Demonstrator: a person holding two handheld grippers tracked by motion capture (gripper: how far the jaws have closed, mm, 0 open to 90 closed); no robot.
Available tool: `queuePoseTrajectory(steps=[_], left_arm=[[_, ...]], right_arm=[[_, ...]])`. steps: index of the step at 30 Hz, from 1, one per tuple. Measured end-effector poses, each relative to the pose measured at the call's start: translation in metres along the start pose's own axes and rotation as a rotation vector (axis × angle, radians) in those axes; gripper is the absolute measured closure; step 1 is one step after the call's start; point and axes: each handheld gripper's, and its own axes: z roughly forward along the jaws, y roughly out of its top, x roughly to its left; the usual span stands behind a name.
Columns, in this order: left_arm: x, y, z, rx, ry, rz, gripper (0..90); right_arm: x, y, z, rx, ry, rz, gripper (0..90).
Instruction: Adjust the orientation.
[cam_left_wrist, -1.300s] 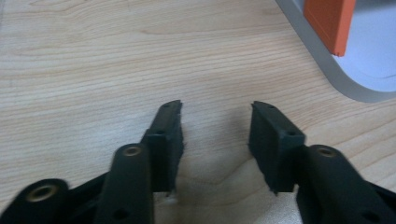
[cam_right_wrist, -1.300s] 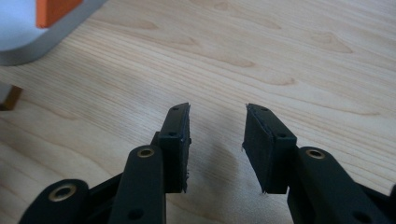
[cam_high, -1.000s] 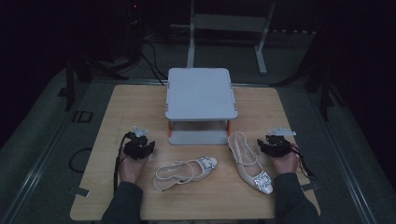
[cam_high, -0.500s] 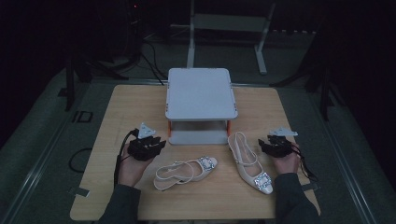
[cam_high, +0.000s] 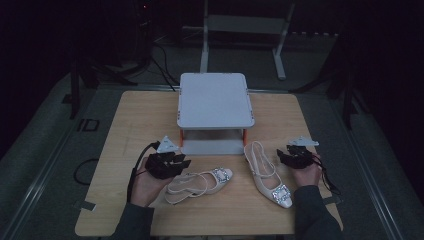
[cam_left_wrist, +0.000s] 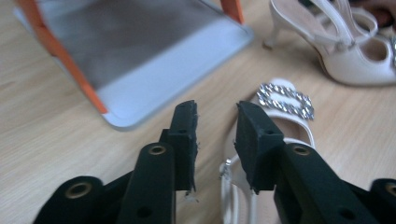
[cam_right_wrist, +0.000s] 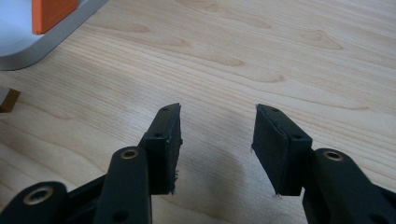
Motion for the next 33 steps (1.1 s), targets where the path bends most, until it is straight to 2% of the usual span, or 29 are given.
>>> queuePoseTrajectory(steps=[1, 2, 3, 4, 5, 6, 8, 10, 11, 14, 15, 18, 21, 22, 24, 25, 26, 28, 33], left_arm=[[-0.003, 0.000, 0.005, 0.034, 0.000, 0.011, 58.6], [-0.003, 0.000, 0.005, 0.034, 0.000, 0.011, 57.2], [-0.006, -0.002, 0.016, 0.106, -0.015, 0.029, 55.2], [-0.006, -0.002, 0.016, 0.106, -0.015, 0.029, 54.2], [-0.007, -0.006, 0.027, 0.175, -0.022, 0.049, 54.1], [-0.007, -0.008, 0.032, 0.201, -0.041, 0.057, 54.1], [-0.009, -0.012, 0.041, 0.246, -0.067, 0.080, 55.0], [-0.010, -0.014, 0.044, 0.256, -0.083, 0.089, 59.1], [-0.009, -0.014, 0.047, 0.250, -0.099, 0.080, 60.4], [-0.007, -0.014, 0.050, 0.248, -0.096, 0.075, 68.5], [-0.003, -0.015, 0.051, 0.242, -0.112, 0.048, 70.7], [-0.001, -0.016, 0.051, 0.238, -0.124, 0.036, 76.7], [0.004, -0.017, 0.050, 0.229, -0.159, -0.019, 79.7], [0.004, -0.017, 0.050, 0.229, -0.159, -0.019, 80.1], [0.008, -0.019, 0.050, 0.215, -0.191, -0.061, 80.4], [0.012, -0.020, 0.048, 0.194, -0.234, -0.098, 80.6], [0.013, -0.021, 0.047, 0.185, -0.251, -0.108, 80.7], [0.014, -0.021, 0.046, 0.175, -0.256, -0.121, 80.9], [0.019, -0.020, 0.038, 0.141, -0.238, -0.153, 81.1]], right_arm=[[0.000, 0.000, 0.000, 0.000, 0.000, -0.001, 51.5], [0.000, 0.000, 0.000, 0.000, 0.000, 0.000, 51.4], [0.000, 0.000, 0.000, 0.000, 0.000, -0.001, 51.4], [0.000, 0.000, 0.000, 0.001, -0.001, -0.002, 51.4], [0.000, 0.000, 0.000, 0.001, -0.001, -0.001, 51.3], [-0.001, 0.000, 0.000, 0.000, -0.001, 0.000, 51.3], [-0.001, -0.001, 0.000, -0.001, -0.002, 0.000, 51.3], [-0.002, -0.001, 0.000, -0.002, -0.001, 0.002, 51.3], [-0.002, -0.001, 0.000, 0.000, -0.002, 0.003, 51.3], [-0.002, -0.001, 0.001, 0.003, -0.001, 0.002, 51.3], [-0.002, -0.001, 0.001, 0.003, 0.001, 0.001, 51.3], [-0.001, -0.001, 0.002, 0.003, 0.001, -0.003, 51.3], [0.000, -0.001, 0.002, 0.004, -0.001, -0.004, 51.3], [-0.001, -0.001, 0.002, 0.003, -0.001, -0.005, 51.3], [-0.001, -0.001, 0.002, 0.002, -0.002, -0.004, 51.3], [-0.002, -0.001, 0.002, 0.002, -0.002, -0.002, 51.3], [-0.002, -0.001, 0.002, 0.002, -0.003, 0.001, 51.3], [-0.002, -0.002, 0.002, 0.003, -0.003, 0.003, 51.3], [-0.002, -0.002, 0.001, 0.002, -0.007, 0.003, 51.4]])
